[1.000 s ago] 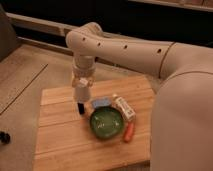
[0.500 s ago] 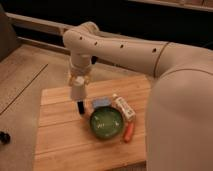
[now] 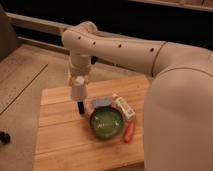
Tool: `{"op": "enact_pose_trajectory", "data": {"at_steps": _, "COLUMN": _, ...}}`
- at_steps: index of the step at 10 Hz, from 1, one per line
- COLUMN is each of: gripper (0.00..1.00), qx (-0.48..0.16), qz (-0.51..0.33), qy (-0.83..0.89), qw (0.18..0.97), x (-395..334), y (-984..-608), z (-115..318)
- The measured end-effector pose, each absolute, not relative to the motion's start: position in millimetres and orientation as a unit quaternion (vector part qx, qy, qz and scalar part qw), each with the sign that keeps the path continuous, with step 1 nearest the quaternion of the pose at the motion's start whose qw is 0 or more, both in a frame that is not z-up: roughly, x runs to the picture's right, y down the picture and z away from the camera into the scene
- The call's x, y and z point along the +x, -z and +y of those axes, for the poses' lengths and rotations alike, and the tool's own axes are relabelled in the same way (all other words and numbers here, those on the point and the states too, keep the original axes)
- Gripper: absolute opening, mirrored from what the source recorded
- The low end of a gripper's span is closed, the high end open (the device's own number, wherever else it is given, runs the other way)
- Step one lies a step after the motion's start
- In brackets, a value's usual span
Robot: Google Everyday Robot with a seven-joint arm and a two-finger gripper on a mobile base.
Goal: Place the ceramic cup over the eraser
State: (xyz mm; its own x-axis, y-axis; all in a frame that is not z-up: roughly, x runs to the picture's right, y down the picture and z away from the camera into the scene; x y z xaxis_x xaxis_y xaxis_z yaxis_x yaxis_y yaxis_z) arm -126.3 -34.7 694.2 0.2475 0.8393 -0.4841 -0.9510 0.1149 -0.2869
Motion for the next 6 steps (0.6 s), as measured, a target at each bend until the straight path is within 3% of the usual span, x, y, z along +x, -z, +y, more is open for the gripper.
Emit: {"op": "enact_pose_trajectory", "data": {"at_steps": 6, "gripper": 0.00, "qx": -0.243, "qz": 0.106, "qy": -0.599, "qw": 0.756, "x": -108.7, "y": -701.1, "z": -57.3}}
